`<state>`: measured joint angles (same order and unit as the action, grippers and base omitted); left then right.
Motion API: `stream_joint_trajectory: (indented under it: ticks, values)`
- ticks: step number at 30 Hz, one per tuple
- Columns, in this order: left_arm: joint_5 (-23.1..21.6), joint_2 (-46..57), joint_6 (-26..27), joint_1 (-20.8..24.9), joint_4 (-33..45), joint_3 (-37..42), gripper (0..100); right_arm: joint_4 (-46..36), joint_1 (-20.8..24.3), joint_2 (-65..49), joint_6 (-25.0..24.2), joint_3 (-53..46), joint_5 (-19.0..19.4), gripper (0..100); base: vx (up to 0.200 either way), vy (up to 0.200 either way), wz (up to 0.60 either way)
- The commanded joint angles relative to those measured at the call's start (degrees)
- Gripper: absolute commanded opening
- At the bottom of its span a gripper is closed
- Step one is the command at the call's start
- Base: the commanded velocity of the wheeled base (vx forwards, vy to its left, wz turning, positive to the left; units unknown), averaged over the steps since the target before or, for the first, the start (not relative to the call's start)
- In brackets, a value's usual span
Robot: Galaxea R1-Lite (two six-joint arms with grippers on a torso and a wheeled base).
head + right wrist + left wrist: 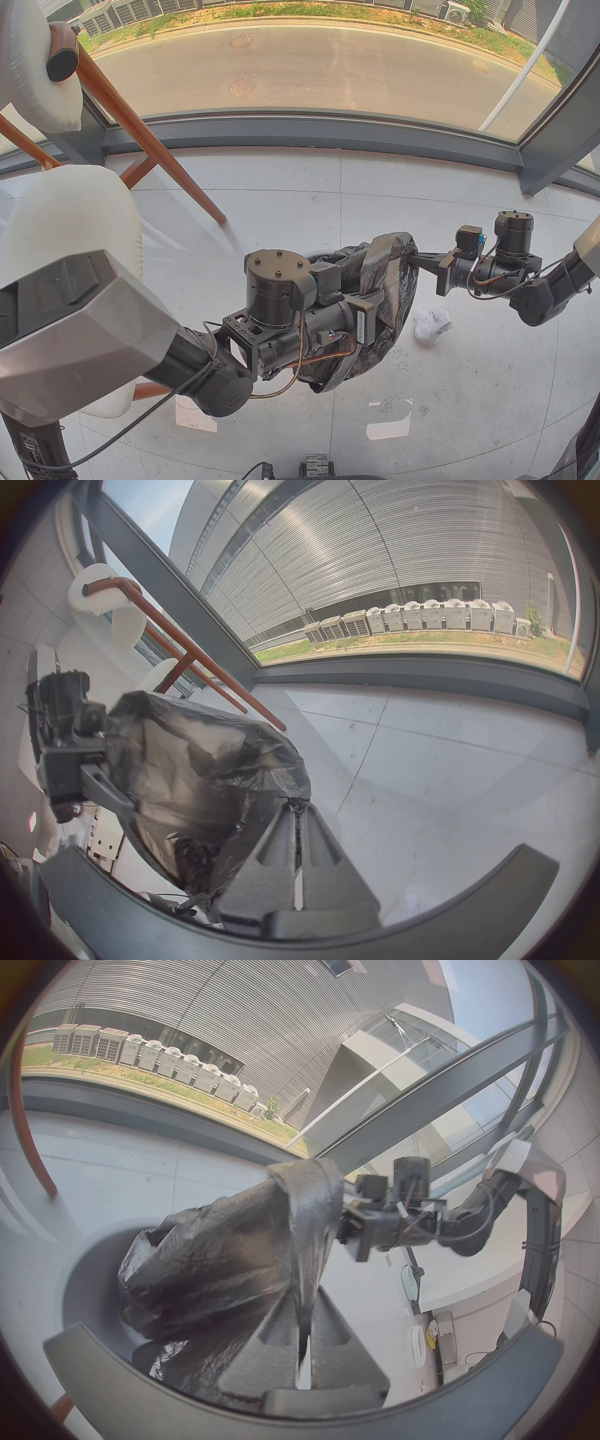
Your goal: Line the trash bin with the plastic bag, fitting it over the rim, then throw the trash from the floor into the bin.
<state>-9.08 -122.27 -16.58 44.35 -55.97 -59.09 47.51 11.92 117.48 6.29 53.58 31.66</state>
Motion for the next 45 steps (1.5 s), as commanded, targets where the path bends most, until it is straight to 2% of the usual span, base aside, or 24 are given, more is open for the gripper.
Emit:
stream_joint_trajectory:
  ticks: [1,10,11,15,17,21,23,26,28,45]
  values:
    - [0.12,1.69,-0.12,-0.14,0.24,-0.68,0,-0.13,0.12,5.57,0.65,5.84,0.16,0,0.000,0.000,0.00]
    - [0.47,1.95,-0.12,-1.99,0.16,2.31,0,-0.57,2.23,6.80,0.65,8.12,0.25,0,0.000,0.000,0.00]
    - [0.47,1.86,-0.12,-2.60,0.16,2.40,0,-0.05,2.49,6.88,0.65,8.12,0.16,100,0.000,0.000,0.00]
    - [1.00,1.77,-0.03,-5.15,0.07,2.40,0,-0.05,1.79,6.18,0.92,7.86,0.25,100,0.000,0.000,0.00]
    - [1.00,1.86,-0.03,-6.47,0.07,2.49,0,-0.05,-0.15,5.57,2.50,7.59,0.51,100,0.000,0.000,0.00]
    - [1.26,1.86,-0.03,-8.49,-0.20,2.66,0,-0.92,-2.25,-0.32,3.03,4.25,4.29,100,0.000,0.000,0.00]
    - [1.26,1.95,-0.03,-9.46,-0.20,2.75,0,-1.36,-3.57,-2.70,3.03,2.85,4.99,100,0.000,0.000,0.00]
    - [1.35,1.95,-0.03,-10.78,-0.11,3.45,0,-2.51,-4.98,-5.77,3.03,1.09,4.99,100,0.000,0.000,0.00]
    - [1.35,1.77,0.32,-13.68,-0.46,6.35,0,-3.91,-7.18,-8.94,2.94,-1.55,5.17,100,0.000,0.000,0.00]
    - [2.05,5.46,0.85,-21.15,0.33,8.99,0,-3.56,-10.34,-16.14,2.94,-9.02,4.90,100,0.000,0.000,0.00]
